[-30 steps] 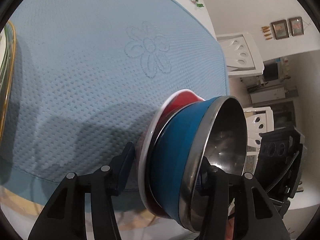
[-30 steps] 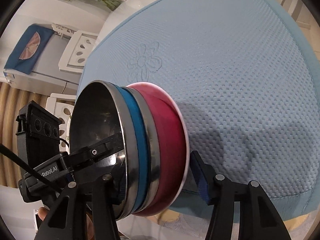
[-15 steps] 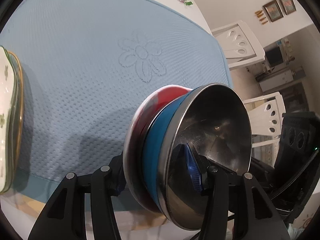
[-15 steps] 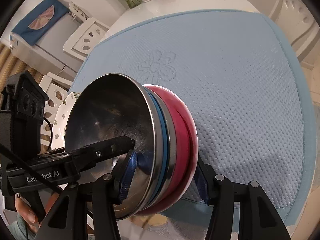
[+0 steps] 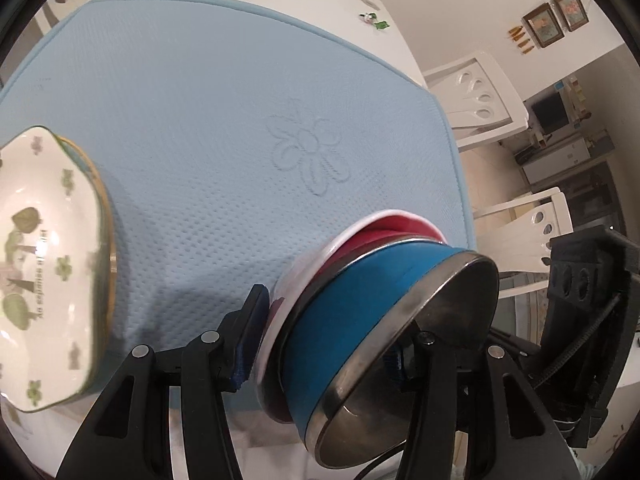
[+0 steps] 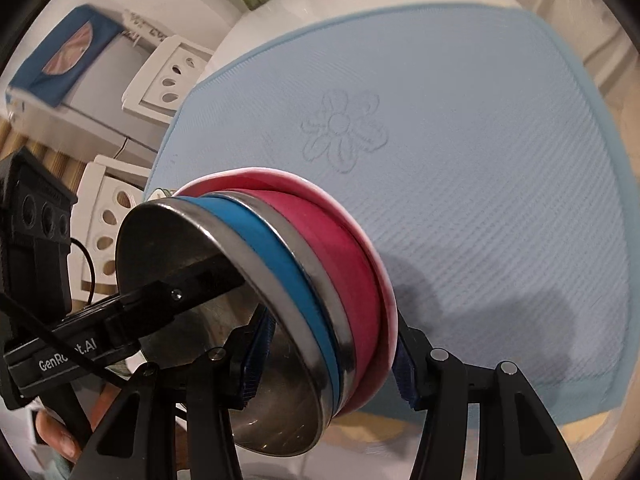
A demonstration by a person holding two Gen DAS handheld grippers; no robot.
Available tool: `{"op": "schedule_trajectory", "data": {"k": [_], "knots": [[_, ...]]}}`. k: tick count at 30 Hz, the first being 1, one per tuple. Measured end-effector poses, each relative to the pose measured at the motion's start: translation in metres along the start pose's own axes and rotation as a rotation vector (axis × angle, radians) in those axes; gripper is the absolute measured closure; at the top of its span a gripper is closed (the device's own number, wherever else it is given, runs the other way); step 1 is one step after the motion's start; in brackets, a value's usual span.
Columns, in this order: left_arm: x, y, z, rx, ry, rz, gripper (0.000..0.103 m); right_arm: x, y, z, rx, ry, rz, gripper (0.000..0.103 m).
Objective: Organize plates and bowls
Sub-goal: 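Lift the nested bowls and lower them onto the plate stack with both grippers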
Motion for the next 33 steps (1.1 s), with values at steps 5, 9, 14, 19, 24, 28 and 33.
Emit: {"op": "schedule_trajectory", "data": {"k": [5, 9, 14, 19, 24, 28, 33], "knots": [[-0.017, -0.015, -0.002, -0.005, -0.023, -0.021, 0.055, -0.019, 0.005, -0.004, -0.014, 0.027, -0.008, 0.05], [-0.028, -0.033, 0.001, -0.013, -0.033, -0.016, 0.056, -0.043, 0.006, -0.003, -0.026, 0.045, -0.015, 0.05], [-0.049, -0.064, 0.004, 0.002, -0.054, -0.006, 0.056, -0.075, 0.008, -0.007, -0.05, 0.069, -0.001, 0.05], [-0.077, -0.1, 0.007, 0.045, -0.075, 0.021, 0.056, -0.122, 0.013, -0.006, -0.058, 0.037, 0.007, 0.05], [-0.113, -0.134, 0.005, 0.089, -0.111, 0.046, 0.056, -0.171, 0.024, -0.006, -0.078, -0.018, 0.005, 0.05], [-0.141, -0.152, -0.003, 0.106, -0.157, 0.067, 0.056, -0.2, 0.041, -0.013, -0.096, -0.059, 0.007, 0.05], [-0.175, -0.162, -0.02, 0.109, -0.208, 0.075, 0.056, -0.226, 0.067, -0.026, -0.131, -0.084, -0.003, 0.05]]}}
Point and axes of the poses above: each gripper's, at about its wrist camera, not at the fingertips, and y roughly the way its jaws point, x to its right, z to its top, the point moved 10 cm from there along y, roughly the way its jaws point, and after that the axes turned 15 degrees about y, right-handed, at the moved point
